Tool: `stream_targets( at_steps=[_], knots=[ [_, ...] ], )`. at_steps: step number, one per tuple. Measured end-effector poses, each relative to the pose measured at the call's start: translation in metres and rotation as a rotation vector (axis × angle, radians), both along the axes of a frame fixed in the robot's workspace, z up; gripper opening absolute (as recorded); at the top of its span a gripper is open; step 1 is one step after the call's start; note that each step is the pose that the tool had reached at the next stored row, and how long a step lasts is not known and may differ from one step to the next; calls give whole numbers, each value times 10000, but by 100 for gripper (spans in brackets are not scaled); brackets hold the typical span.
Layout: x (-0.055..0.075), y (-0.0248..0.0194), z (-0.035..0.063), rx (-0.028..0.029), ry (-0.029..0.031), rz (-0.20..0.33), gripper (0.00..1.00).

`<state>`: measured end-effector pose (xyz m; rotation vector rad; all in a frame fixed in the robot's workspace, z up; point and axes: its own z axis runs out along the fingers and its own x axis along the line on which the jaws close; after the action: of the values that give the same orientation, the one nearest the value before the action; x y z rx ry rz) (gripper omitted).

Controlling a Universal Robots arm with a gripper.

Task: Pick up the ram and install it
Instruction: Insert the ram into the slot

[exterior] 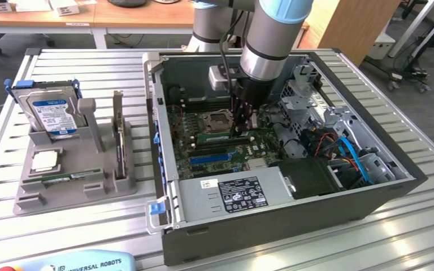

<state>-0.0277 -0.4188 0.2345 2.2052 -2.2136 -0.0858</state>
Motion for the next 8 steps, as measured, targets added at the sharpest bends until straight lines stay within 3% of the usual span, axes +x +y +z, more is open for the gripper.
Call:
stream_targets(
  at_steps=[8],
  knots=[
    [0,0,-11,15,-11,77,12]
  ],
)
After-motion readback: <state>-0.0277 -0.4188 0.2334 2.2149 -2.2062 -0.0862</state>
